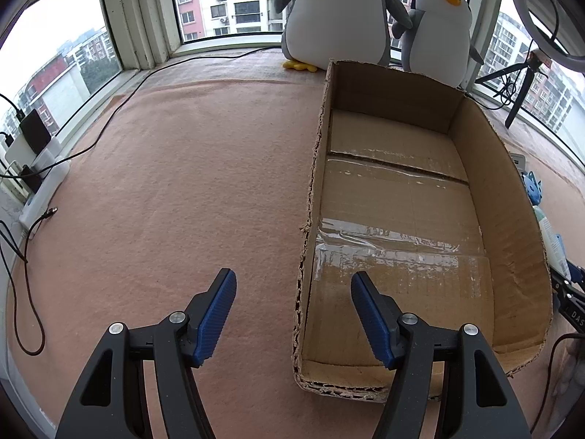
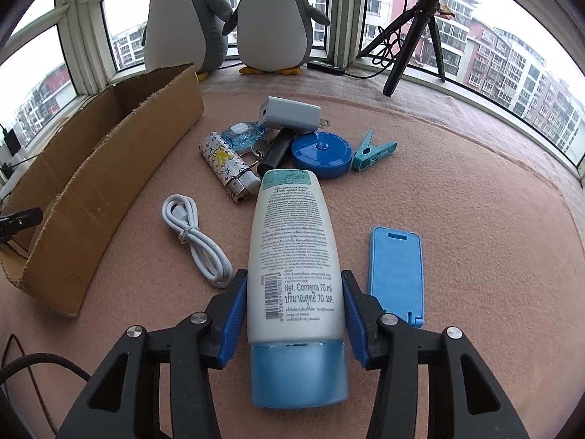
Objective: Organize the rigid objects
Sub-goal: 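Move the right tool toward the white-and-blue lotion tube and grasp it, then carry the lotion tube with the right tool into the cardboard box and release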
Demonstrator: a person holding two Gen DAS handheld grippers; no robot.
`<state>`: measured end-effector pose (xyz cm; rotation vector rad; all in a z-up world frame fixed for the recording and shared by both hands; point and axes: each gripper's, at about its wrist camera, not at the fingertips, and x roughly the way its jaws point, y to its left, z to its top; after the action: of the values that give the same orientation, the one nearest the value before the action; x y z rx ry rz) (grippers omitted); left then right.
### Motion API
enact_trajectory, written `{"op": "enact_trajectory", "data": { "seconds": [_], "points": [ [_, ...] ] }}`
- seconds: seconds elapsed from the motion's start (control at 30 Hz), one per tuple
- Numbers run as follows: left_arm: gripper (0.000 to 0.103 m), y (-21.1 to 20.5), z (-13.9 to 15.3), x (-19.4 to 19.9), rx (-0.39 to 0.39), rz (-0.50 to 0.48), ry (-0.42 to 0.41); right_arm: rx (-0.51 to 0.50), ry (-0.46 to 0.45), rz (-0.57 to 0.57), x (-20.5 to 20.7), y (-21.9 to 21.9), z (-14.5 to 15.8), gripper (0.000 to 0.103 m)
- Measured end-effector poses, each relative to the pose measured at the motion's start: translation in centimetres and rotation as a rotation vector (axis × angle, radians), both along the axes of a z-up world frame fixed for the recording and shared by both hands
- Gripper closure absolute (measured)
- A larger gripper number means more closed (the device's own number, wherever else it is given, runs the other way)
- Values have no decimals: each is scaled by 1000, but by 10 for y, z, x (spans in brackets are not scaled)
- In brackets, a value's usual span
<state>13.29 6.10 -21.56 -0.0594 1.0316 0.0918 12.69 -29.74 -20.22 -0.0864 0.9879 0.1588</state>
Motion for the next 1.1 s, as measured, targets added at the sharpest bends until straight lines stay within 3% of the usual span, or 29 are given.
{"op": "enact_trajectory", "data": {
  "seconds": [0.17, 0.33, 0.57, 1.1],
  "points": [
    [34, 0, 0, 0, 2, -2, -2, 110, 59, -40, 7, -15, 5, 59],
    [34, 1, 0, -1, -5, 2, -3, 179, 61, -64, 6, -25, 15, 59],
    [34, 4, 0, 0, -23, 3, 6, 152, 2, -83, 1, -22, 37, 59],
    [38, 5, -5, 5, -58, -9, 21, 211, -95, 85, 8, 61, 96, 59]
  ]
}}
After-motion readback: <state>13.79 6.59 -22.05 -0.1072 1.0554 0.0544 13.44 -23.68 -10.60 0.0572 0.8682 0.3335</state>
